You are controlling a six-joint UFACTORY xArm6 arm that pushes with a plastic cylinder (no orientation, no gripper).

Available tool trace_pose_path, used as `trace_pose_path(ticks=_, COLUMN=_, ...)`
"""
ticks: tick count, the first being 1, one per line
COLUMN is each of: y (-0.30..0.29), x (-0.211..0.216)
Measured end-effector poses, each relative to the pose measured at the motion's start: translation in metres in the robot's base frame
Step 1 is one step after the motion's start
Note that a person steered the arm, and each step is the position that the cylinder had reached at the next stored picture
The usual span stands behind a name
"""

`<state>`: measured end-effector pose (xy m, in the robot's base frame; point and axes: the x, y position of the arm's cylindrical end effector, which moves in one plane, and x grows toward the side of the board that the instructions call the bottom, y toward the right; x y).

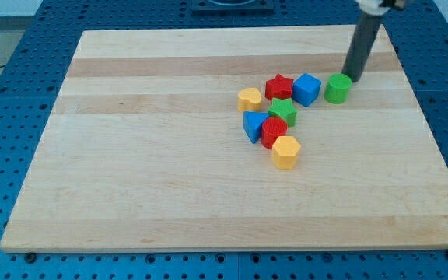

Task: Move the blue cube into the green star

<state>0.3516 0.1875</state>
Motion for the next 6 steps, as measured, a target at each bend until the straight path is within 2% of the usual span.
trace_pose_path(ticks=1, y=-0.001, x=0.03)
trace_pose_path(ticks=3, y=-0.002, x=0.05)
trace_pose_path(ticks=4, y=0.008, x=0.013)
trace_pose_path(ticks=5, y=-0.016, x=-0.016)
trace_pose_path(ticks=6, y=-0.043, x=0.014)
